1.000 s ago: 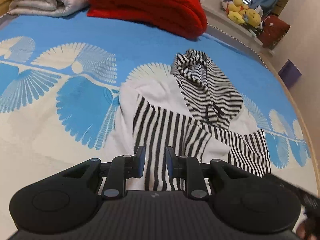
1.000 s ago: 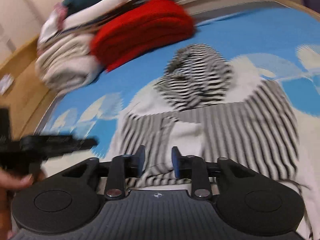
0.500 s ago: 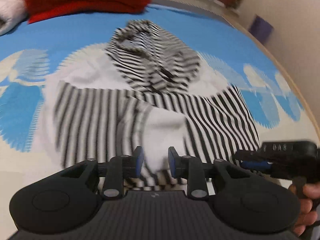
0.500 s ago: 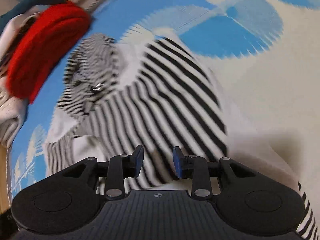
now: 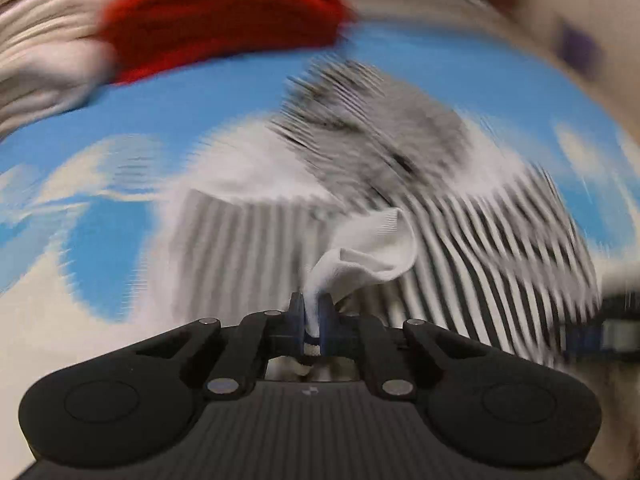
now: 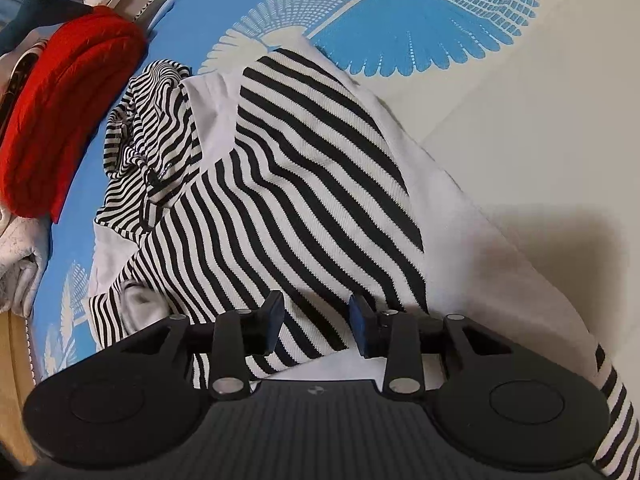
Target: Fold small clothes
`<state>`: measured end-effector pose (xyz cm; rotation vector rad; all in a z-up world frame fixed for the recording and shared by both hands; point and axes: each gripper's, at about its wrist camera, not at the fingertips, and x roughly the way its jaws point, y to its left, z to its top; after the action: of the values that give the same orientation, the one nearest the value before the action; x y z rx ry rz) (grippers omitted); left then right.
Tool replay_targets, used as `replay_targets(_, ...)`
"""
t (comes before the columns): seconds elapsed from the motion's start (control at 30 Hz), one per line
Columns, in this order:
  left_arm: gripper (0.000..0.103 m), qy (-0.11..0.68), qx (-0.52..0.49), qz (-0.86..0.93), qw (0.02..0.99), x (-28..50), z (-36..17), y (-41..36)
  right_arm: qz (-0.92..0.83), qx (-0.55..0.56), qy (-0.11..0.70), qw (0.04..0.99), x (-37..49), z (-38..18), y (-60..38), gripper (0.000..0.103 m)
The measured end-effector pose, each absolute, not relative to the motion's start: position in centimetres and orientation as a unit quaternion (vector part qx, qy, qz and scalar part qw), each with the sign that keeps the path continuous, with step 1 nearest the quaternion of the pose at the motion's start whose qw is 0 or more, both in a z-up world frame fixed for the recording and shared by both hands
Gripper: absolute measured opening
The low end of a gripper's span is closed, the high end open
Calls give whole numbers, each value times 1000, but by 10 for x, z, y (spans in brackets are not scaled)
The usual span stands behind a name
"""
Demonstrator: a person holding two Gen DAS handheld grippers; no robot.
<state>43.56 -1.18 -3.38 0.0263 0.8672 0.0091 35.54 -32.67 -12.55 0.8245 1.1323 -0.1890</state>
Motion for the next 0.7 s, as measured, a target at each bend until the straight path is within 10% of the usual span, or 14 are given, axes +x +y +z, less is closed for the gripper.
replay_targets(0.43, 18, 447, -105, 72, 885, 431, -24, 78, -136, 340, 498, 786, 352, -110, -313, 38)
replay_targets(0.7, 27, 536, -88, 58, 838, 449, -82, 63, -69, 181, 432, 881, 361, -81, -266, 59)
